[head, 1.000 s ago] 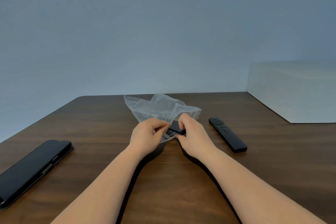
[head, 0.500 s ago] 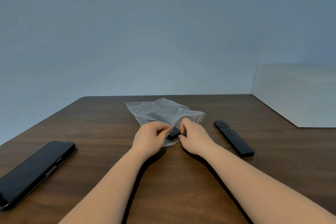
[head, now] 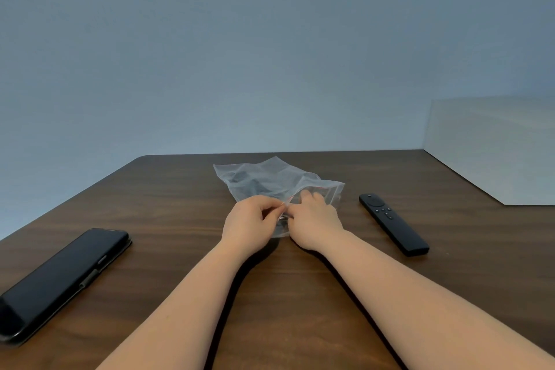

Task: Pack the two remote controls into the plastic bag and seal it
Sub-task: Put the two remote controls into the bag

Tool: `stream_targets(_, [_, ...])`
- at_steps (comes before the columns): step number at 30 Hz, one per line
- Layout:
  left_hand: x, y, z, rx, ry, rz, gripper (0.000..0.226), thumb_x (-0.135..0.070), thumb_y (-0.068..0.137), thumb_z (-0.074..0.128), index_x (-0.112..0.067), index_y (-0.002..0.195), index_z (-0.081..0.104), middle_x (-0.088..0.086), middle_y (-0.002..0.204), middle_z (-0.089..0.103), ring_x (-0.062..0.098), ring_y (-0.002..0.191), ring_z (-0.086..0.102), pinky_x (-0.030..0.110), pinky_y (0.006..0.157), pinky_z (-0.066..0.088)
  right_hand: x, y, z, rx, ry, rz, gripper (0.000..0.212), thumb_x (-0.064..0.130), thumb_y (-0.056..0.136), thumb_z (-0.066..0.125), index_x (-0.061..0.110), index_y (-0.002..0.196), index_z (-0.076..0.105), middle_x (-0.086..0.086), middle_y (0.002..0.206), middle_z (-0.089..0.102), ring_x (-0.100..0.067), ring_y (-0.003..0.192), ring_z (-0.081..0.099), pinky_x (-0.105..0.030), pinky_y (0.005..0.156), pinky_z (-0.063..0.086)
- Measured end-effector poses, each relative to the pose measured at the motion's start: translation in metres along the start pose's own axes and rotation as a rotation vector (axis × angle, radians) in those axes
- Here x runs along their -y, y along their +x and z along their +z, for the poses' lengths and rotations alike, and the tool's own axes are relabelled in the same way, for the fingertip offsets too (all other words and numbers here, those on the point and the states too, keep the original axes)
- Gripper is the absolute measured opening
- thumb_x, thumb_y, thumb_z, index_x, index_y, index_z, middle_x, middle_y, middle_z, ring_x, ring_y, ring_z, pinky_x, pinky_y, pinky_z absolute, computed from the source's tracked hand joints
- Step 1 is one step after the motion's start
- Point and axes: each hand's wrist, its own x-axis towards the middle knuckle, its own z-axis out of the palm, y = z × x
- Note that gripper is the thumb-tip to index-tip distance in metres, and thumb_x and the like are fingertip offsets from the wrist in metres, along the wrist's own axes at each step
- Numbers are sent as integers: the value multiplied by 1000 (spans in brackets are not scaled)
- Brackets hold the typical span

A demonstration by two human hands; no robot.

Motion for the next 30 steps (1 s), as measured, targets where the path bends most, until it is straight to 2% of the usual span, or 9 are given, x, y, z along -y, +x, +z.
stream_targets(6, [-2,-1,-1,11,1,-8,17,-25,88,58,-20,95,73,-2,95,74,16,90,64,41,82,54,-6,-9,-3,-105,143,-25,37,17,93,39,22,126,56,-9,119,52,-27,115,43,-39,92,41])
stream_targets(9, [0,-1,-1,-7,13,-16,17,-26,88,58,-21,95,72,-3,95,74,15,90,63,38,82,53,-15,-19,-12,-175,205,-22,35,16,93,41,20,122,61,-5,120,59,-23,115,48,-38,93,46])
stream_targets(13, [1,1,-1,-42,34,-26,15,-28,88,57,-24,91,72,-3,91,70,15,84,60,35,78,51,-40,-44,-33,-297,125,27,33,18,93,42,21,118,64,-1,117,66,-22,113,52,-38,91,46])
stream_targets(15, [2,1,-1,-53,26,-29,15,-26,88,58,-22,89,72,-2,89,69,15,82,59,35,77,51,-56,-59,-43,-344,24,148,34,24,93,43,26,123,60,0,120,63,-24,115,50,-38,89,44])
stream_targets(17, [1,0,-1,-61,18,-33,14,-25,87,58,-22,89,72,-2,88,69,16,83,60,36,78,51,-69,-73,-49,-284,-37,352,38,36,93,45,33,131,48,-2,129,55,-28,123,43,-43,93,41])
stream_targets(20, [0,-1,-2,-66,18,-34,14,-25,87,59,-21,89,72,-3,88,70,17,85,61,37,79,52,-84,-85,-53,-69,12,578,54,54,88,48,38,138,33,-6,136,46,-31,126,40,-48,95,40])
stream_targets(22, [0,-2,-2,-70,10,-39,13,-24,87,59,-21,90,72,-3,89,70,16,87,61,37,80,51,-89,-84,-50,-18,14,607,56,55,88,49,36,137,33,-6,136,48,-31,126,42,-47,95,41])
stream_targets(26, [-1,-2,-3,-69,9,-45,14,-24,87,59,-20,91,72,-3,92,71,16,89,61,37,82,51,-90,-77,-44,-98,48,553,45,36,92,49,32,136,37,-7,130,53,-31,119,47,-42,88,48])
stream_targets(30, [-1,-2,-2,-65,8,-47,14,-25,87,60,-19,92,72,-3,93,71,16,90,61,35,82,51,-89,-72,-42,-135,107,524,47,28,92,50,34,137,37,-7,131,55,-32,118,48,-45,90,50])
